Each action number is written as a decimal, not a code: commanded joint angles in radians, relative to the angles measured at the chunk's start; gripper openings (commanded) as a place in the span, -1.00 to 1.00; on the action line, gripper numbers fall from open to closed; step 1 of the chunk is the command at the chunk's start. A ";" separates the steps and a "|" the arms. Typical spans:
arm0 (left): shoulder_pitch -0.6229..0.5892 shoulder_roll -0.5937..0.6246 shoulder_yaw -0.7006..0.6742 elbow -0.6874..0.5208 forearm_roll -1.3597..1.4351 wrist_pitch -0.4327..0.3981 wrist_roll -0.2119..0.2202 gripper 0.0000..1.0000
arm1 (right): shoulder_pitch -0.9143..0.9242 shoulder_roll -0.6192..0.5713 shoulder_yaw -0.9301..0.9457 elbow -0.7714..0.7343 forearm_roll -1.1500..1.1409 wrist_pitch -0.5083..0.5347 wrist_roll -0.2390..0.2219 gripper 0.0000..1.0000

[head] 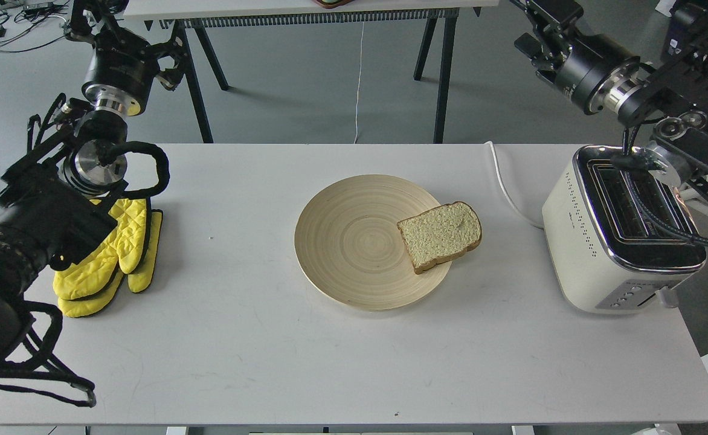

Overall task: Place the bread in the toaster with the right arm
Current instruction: 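Swing the right gripper open toward the bread slice in the bowl, then close the right gripper on the bread slice's edge, then lift the bread slice and carry it above the toaster slot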

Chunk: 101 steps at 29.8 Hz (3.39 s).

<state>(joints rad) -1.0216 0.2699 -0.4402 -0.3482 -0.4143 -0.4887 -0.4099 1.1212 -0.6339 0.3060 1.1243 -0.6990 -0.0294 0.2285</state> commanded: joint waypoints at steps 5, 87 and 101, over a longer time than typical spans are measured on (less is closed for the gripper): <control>0.000 -0.001 0.000 0.000 0.000 0.000 -0.001 1.00 | 0.106 0.068 -0.332 -0.052 -0.172 -0.004 -0.031 0.99; -0.002 -0.001 0.000 0.002 0.000 0.000 -0.001 1.00 | 0.235 -0.263 -0.452 0.074 -0.266 0.006 -0.278 -0.94; -0.002 -0.003 0.001 0.002 0.000 0.000 -0.003 1.00 | 0.232 -0.650 -0.467 0.382 -0.490 0.100 -0.273 -0.94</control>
<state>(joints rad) -1.0232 0.2669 -0.4403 -0.3472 -0.4141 -0.4887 -0.4126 1.3628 -1.2529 -0.1590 1.4865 -1.1591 0.0672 -0.0471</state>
